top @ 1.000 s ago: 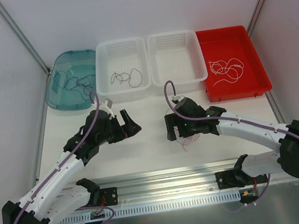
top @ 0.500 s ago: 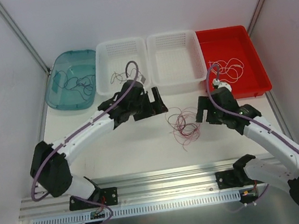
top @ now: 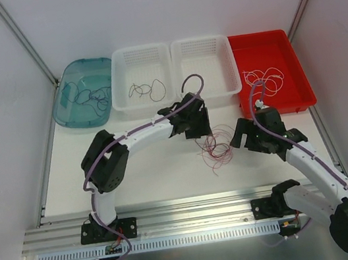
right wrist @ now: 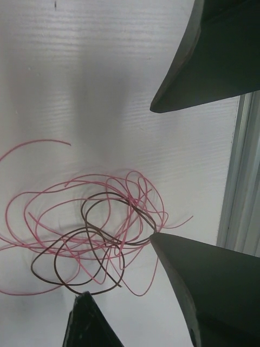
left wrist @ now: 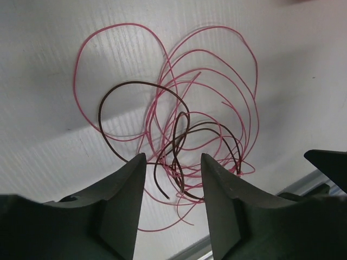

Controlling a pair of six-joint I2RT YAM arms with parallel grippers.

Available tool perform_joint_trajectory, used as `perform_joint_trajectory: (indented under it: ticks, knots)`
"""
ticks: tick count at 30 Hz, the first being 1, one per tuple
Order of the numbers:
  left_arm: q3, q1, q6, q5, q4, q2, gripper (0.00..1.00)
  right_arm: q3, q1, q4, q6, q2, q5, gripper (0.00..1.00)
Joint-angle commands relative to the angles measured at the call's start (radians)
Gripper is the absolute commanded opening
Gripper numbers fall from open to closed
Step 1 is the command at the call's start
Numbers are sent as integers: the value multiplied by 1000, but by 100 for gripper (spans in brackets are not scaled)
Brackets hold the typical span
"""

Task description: Untangle the cables

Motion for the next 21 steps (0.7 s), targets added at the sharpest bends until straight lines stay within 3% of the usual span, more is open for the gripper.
perform_joint_trajectory:
  ticks: [1, 3, 4, 8, 21]
  knots:
    - [31, -14, -14, -30, -17, 24, 43, -15, -4, 96, 12, 3, -96, 98]
    - [8, -14, -21, -38, -17, 23, 32, -27, -4, 136, 27, 26, -124, 98]
    - [-1, -14, -24, -44, -17, 18, 21, -33, -4, 152, 35, 35, -151, 98]
    - [-38, -17, -15, -70, -17, -12, 0, -47, 2, 213, 63, 68, -171, 97]
    - [-166, -57, 15, -118, -14, -155, 0, -4, 139, 376, 132, 311, -118, 96]
